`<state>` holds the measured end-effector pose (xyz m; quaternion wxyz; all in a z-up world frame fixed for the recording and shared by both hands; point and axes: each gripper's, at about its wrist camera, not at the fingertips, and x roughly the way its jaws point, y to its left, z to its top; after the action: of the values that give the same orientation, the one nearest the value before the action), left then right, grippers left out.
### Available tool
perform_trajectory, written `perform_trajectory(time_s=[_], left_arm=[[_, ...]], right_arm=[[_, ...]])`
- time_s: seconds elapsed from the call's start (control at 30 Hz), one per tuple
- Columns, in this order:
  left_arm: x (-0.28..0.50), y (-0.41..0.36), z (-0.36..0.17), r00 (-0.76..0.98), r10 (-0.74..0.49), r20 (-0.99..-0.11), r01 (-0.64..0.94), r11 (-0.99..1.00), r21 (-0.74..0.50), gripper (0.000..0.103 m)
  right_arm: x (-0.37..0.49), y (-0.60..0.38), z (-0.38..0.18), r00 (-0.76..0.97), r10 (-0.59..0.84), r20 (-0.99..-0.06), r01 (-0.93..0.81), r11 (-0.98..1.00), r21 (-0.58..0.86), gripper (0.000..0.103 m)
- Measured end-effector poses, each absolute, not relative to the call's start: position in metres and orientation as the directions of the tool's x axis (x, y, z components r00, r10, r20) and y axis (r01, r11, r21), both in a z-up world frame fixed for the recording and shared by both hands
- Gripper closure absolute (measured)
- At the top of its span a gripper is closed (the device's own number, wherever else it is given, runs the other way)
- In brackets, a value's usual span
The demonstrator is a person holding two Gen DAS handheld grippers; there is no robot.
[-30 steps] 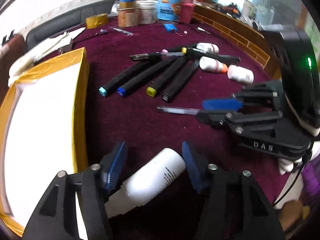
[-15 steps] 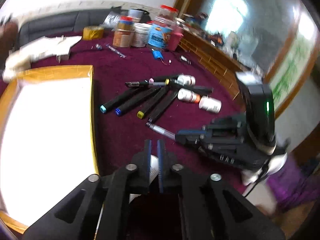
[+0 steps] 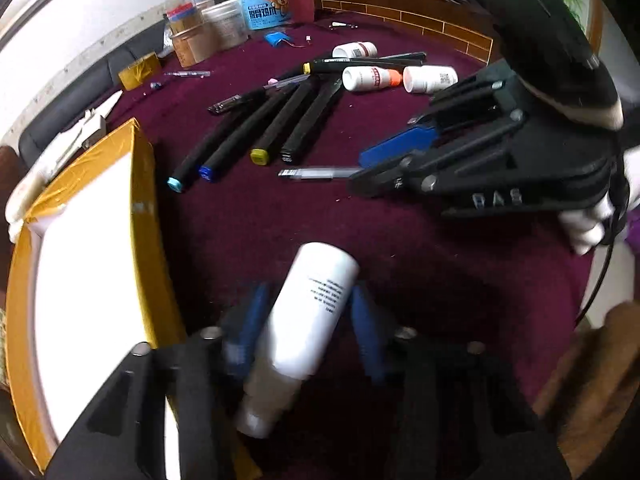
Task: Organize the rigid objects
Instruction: 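Place the white bottle in the tray with the left gripper while the right gripper drops the clear pen there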
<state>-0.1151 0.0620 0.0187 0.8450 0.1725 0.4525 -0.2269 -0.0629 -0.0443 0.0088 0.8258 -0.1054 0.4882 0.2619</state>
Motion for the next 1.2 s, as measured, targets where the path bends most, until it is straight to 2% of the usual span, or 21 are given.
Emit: perform_trajectory(time_s=[0.03, 0.1, 0.13, 0.2, 0.23, 0.33, 0.47, 0.67, 0.73, 0.9, 1.1, 1.2], left_arm=[[-0.114, 0.064, 0.019, 0.482, -0.24, -0.843, 0.535, 0.843, 0.066, 0.076], [-0.112, 0.069, 0.021, 0.485, -0.266, -0.833, 0.509, 0.861, 0.022, 0.076], [-0.113, 0.071, 0.023, 0.485, -0.281, -0.828, 0.501, 0.865, 0.0, 0.076], [-0.115, 0.08, 0.032, 0.483, -0.338, -0.808, 0.482, 0.873, -0.077, 0.076], [-0.116, 0.085, 0.038, 0.488, -0.364, -0.793, 0.474, 0.873, -0.11, 0.076], [-0.121, 0.107, 0.062, 0.502, -0.474, -0.723, 0.458, 0.855, -0.242, 0.076], [-0.115, 0.136, 0.087, 0.539, -0.521, -0.662, 0.422, 0.847, -0.324, 0.076], [-0.076, 0.195, 0.097, 0.593, -0.462, -0.66, 0.275, 0.886, -0.373, 0.076], [-0.054, 0.213, 0.09, 0.584, -0.472, -0.66, 0.221, 0.875, -0.43, 0.076], [0.002, 0.227, 0.056, 0.566, -0.447, -0.693, 0.095, 0.87, -0.483, 0.076], [0.042, 0.233, 0.026, 0.565, -0.432, -0.703, -0.003, 0.851, -0.525, 0.077], [0.046, 0.233, 0.016, 0.568, -0.39, -0.724, -0.045, 0.864, -0.501, 0.074]], right_arm=[[-0.063, -0.045, 0.008, 0.386, 0.339, -0.858, -0.541, 0.837, 0.087, 0.078], [-0.066, -0.044, 0.012, 0.383, 0.357, -0.852, -0.558, 0.824, 0.095, 0.076], [-0.068, -0.042, 0.013, 0.389, 0.349, -0.852, -0.563, 0.823, 0.08, 0.079], [-0.072, -0.038, 0.015, 0.408, 0.317, -0.856, -0.57, 0.821, 0.033, 0.093], [-0.073, -0.037, 0.017, 0.407, 0.31, -0.859, -0.568, 0.823, 0.028, 0.096], [-0.075, -0.04, 0.023, 0.39, 0.345, -0.854, -0.561, 0.824, 0.077, 0.095], [-0.077, -0.046, 0.041, 0.369, 0.441, -0.818, -0.556, 0.81, 0.186, 0.095], [-0.066, -0.031, 0.083, 0.318, 0.638, -0.702, -0.547, 0.728, 0.414, 0.095], [-0.047, -0.016, 0.087, 0.276, 0.699, -0.66, -0.509, 0.689, 0.516, 0.095], [0.003, 0.024, 0.071, 0.25, 0.741, -0.623, -0.363, 0.668, 0.649, 0.095], [0.044, 0.064, 0.049, 0.297, 0.649, -0.701, -0.277, 0.761, 0.587, 0.095], [0.055, 0.073, 0.042, 0.311, 0.605, -0.733, -0.267, 0.796, 0.543, 0.095]])
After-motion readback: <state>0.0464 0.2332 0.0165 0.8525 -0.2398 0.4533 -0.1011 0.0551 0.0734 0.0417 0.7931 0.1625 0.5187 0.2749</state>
